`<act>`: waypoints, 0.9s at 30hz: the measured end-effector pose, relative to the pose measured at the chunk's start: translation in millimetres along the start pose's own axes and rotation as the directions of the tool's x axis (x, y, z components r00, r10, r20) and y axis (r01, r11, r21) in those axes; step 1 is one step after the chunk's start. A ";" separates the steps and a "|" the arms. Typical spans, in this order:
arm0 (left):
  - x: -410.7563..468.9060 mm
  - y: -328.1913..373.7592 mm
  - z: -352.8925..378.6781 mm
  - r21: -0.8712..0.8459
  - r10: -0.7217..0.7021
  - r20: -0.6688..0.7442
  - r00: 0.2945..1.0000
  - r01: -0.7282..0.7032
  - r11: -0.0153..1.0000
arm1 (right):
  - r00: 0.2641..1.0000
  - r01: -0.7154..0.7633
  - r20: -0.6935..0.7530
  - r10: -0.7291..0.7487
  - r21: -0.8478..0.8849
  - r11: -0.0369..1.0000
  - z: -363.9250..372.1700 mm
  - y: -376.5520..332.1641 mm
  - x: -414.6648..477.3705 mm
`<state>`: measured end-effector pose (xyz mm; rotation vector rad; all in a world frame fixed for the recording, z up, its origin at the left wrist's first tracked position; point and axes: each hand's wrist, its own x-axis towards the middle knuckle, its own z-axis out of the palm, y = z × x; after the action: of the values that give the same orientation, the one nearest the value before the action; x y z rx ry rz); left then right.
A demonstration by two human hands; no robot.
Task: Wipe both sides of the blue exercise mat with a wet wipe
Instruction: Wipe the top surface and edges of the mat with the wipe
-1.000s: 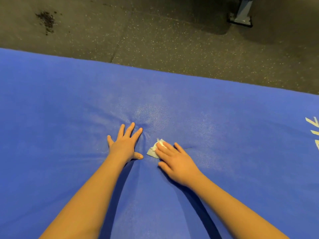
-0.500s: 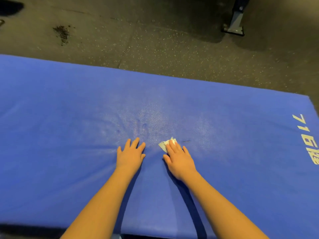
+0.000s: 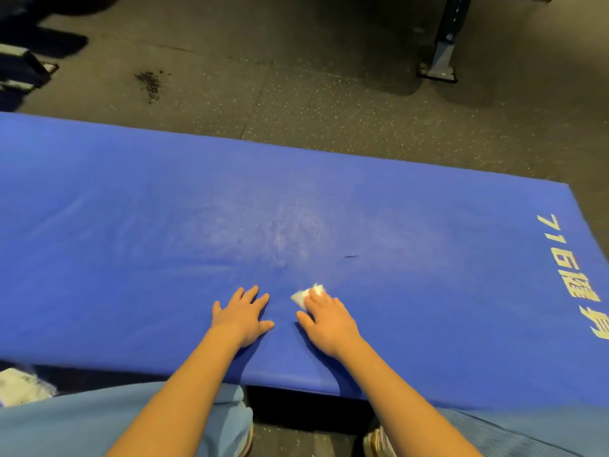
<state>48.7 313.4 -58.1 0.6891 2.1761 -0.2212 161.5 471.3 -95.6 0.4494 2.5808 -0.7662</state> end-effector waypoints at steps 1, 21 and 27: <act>-0.6 0.1 3.2 0.004 -0.005 -0.012 1.000 0.005 1.000 | 0.997 0.071 0.015 -0.071 0.015 0.997 3.9 -3.9 -8.8; -5.7 8.2 8.0 0.066 -0.005 -0.089 0.996 0.011 0.998 | 0.997 0.057 -0.052 -0.059 -0.049 0.997 4.7 -15.8 -75.9; -16.2 9.1 8.5 0.070 0.020 -0.110 0.994 -0.013 0.997 | 0.988 0.138 -0.048 -0.144 -0.113 0.984 -9.8 -20.1 -99.6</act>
<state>67.6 311.2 -50.6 0.7743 2.2765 -0.2558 236.5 442.4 -32.6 0.2601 2.7142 -0.6632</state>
